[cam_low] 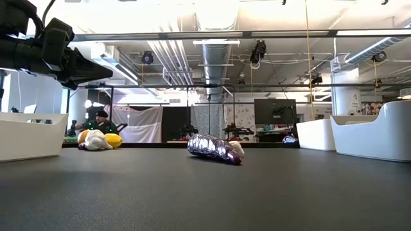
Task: Sort produce into baskets
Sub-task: Put the lemon into the gray bin
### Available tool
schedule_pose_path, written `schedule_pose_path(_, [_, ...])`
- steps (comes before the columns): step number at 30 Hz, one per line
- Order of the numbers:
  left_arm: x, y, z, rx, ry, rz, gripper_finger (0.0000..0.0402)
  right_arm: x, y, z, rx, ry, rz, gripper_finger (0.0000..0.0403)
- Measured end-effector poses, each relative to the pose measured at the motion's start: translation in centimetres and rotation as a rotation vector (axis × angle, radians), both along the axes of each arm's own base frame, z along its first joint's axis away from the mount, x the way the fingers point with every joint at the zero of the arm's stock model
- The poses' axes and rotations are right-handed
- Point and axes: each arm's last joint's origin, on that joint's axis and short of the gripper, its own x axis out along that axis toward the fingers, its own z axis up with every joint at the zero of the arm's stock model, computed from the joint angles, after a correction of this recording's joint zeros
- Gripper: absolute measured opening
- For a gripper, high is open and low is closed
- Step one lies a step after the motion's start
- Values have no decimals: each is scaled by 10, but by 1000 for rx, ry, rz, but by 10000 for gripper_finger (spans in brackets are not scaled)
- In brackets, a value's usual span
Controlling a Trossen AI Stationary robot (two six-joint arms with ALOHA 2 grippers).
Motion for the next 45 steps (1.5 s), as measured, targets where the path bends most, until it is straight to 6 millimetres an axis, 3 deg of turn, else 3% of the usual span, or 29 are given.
schedule_pose_path(6, [0, 0, 0, 0, 0, 0, 0, 8, 23, -20, 60, 189, 38, 359])
schedule_pose_path(11, [0, 0, 0, 0, 1, 0, 0, 10, 36, -29, 108, 325, 54, 364])
schedule_pose_path(16, [0, 0, 0, 0, 0, 0, 0, 14, 45, -36, 124, 301, 104, 364])
schedule_pose_path(23, [0, 0, 0, 0, 1, 0, 0, 15, 43, -45, 102, 221, 210, 364])
schedule_pose_path(36, [0, 0, 0, 0, 1, 0, 0, 4, 50, -49, 135, 193, 244, 364])
schedule_pose_path(45, [0, 0, 0, 0, 0, 0, 0, 5, 52, -63, 91, 78, 350, 364])
